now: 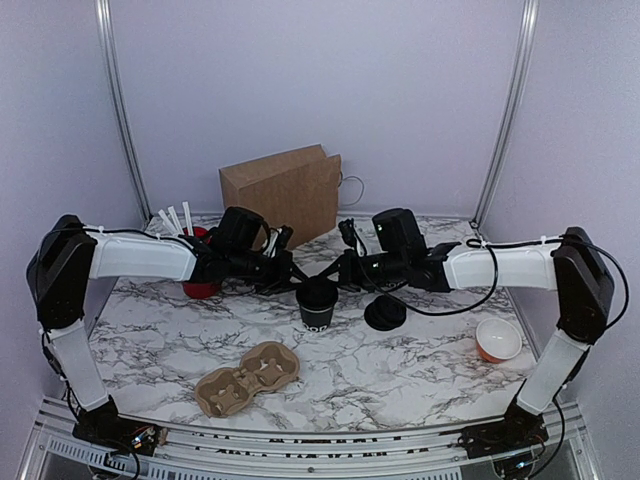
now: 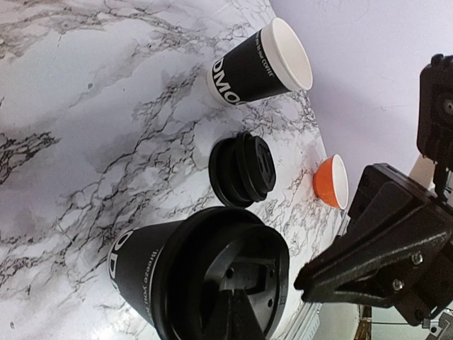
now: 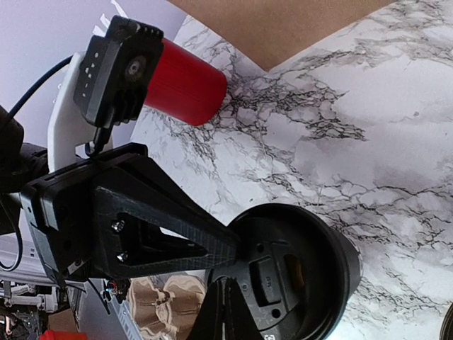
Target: Pack the takeout coffee
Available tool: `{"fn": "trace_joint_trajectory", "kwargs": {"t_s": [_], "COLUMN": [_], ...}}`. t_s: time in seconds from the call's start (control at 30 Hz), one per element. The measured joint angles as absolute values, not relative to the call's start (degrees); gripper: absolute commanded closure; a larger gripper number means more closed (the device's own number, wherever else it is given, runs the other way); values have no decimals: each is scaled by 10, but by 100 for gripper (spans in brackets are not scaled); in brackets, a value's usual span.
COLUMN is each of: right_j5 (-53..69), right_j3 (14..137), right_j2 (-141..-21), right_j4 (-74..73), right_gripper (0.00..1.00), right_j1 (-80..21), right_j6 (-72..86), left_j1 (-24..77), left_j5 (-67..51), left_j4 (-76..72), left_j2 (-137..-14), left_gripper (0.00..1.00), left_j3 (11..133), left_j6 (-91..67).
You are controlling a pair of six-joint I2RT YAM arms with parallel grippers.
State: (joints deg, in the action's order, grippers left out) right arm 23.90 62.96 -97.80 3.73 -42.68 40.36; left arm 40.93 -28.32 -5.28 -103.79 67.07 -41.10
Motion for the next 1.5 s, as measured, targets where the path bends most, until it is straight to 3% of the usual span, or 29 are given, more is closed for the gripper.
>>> {"fn": "trace_joint_trajectory", "kwargs": {"t_s": [0.3, 0.7, 1.23, 1.5], "right_j5": [243, 277, 178, 101], "right_j3": [627, 528, 585, 606], "right_j2": [-965, -987, -947, -991], "right_j4": [47, 203, 118, 77], "right_gripper": [96, 97, 95, 96], "right_j1": [-442, -446, -531, -548], "right_j6": [403, 441, 326, 283], "left_j1": [409, 410, 410, 410], "left_j5": [-278, -269, -264, -261], "left_j4": [-60, -53, -44, -40], "left_j2": [-1043, -1043, -1043, -1043], "left_gripper": [100, 100, 100, 100], "left_j3": [675, 680, 684, 687], "left_j6": [-402, -393, -388, -384]}}
